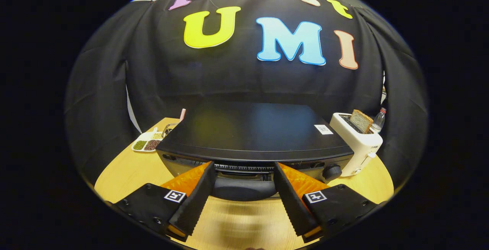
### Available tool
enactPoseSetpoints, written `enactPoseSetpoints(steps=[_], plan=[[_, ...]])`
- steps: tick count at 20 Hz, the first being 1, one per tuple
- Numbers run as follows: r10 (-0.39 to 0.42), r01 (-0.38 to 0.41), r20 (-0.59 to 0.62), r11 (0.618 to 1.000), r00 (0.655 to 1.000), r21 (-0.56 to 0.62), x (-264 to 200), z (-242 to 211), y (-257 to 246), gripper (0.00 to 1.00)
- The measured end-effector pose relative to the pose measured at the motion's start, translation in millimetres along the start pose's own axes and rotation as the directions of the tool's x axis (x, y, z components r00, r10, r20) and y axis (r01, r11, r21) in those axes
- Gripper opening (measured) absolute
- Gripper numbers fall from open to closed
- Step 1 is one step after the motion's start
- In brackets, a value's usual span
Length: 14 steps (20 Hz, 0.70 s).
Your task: Open the toaster oven, put the food inside, and close the toaster oven door.
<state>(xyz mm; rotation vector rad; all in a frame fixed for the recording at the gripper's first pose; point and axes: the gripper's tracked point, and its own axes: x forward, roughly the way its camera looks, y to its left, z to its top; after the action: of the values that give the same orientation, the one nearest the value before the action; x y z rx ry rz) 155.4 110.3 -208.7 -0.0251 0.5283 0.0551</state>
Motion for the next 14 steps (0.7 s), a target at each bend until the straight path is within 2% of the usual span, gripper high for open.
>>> enactPoseSetpoints(steps=[14], plan=[[0.022,-0.023,-0.085,1.0,0.996,-0.018,-3,-32,0,0.97]])
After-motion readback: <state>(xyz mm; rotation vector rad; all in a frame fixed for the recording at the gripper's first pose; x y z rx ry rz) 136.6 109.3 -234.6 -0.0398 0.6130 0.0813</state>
